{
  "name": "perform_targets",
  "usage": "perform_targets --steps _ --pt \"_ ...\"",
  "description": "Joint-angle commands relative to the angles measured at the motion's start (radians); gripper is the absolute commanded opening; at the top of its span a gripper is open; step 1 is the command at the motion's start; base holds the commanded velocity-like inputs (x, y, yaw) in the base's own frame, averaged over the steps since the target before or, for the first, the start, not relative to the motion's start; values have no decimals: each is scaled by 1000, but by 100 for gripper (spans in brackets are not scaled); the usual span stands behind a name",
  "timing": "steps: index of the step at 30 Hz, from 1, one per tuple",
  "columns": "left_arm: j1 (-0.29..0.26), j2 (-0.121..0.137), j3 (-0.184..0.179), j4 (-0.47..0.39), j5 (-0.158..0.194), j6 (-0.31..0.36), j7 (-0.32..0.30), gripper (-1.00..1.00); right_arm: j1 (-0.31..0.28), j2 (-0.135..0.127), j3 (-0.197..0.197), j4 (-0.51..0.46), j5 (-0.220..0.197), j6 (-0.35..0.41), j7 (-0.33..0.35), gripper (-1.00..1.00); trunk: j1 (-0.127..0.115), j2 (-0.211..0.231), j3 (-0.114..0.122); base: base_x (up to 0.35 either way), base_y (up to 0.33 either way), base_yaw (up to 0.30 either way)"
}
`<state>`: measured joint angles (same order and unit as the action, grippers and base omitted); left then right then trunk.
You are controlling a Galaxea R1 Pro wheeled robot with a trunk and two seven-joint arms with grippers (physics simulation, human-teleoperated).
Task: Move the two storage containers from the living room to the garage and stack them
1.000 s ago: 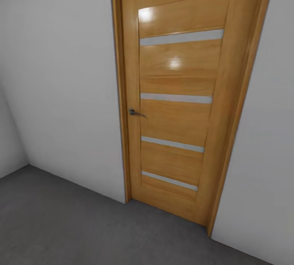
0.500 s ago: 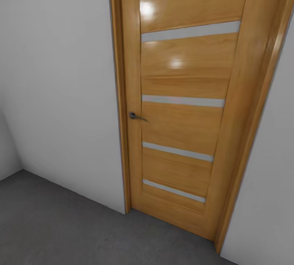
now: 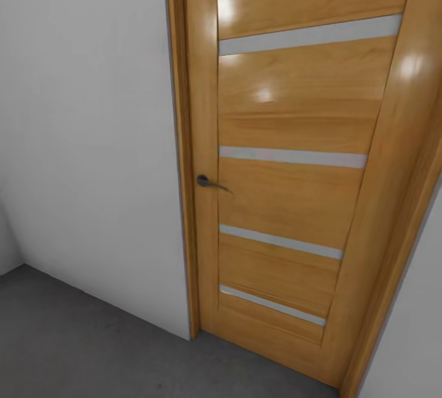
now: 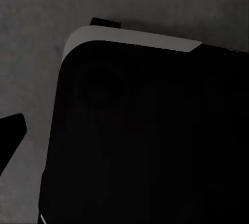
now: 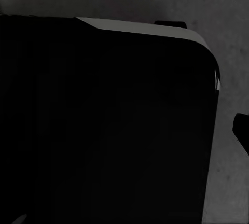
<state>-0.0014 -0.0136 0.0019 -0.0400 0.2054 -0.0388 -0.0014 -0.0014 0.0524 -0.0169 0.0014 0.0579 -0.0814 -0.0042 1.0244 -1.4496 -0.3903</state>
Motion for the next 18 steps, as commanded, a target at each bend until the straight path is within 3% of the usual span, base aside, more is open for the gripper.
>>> perform_targets --steps 1,6,18 --pt "0 0 0 0 6 -3 0 100 0 0 -3 0 5 -3 0 100 1 0 -1 323 124 -171" --pt "0 0 0 0 6 -3 0 100 0 1 -3 0 2 -3 0 100 1 0 -1 234 68 -215" --pt "0 0 0 0 6 -3 1 100 0 1 -3 0 2 -2 0 100 1 0 -1 18 4 -241"
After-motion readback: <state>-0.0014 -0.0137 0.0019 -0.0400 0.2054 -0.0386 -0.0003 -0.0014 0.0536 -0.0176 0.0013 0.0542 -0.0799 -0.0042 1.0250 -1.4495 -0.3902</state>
